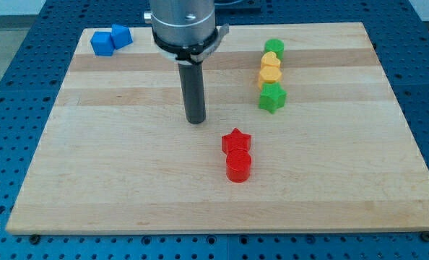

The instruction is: Push the red star to the bottom right corner of the board

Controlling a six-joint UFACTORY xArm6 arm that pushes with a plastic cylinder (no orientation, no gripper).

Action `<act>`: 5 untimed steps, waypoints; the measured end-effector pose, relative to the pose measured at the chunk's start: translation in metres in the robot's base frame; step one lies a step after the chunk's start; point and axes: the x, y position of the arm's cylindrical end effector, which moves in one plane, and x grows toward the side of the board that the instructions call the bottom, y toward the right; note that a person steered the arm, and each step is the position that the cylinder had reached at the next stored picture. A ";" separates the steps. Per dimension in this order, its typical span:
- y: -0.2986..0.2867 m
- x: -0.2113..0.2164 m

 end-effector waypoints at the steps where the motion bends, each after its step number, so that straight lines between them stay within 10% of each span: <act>1: 0.016 0.047; 5: 0.098 0.062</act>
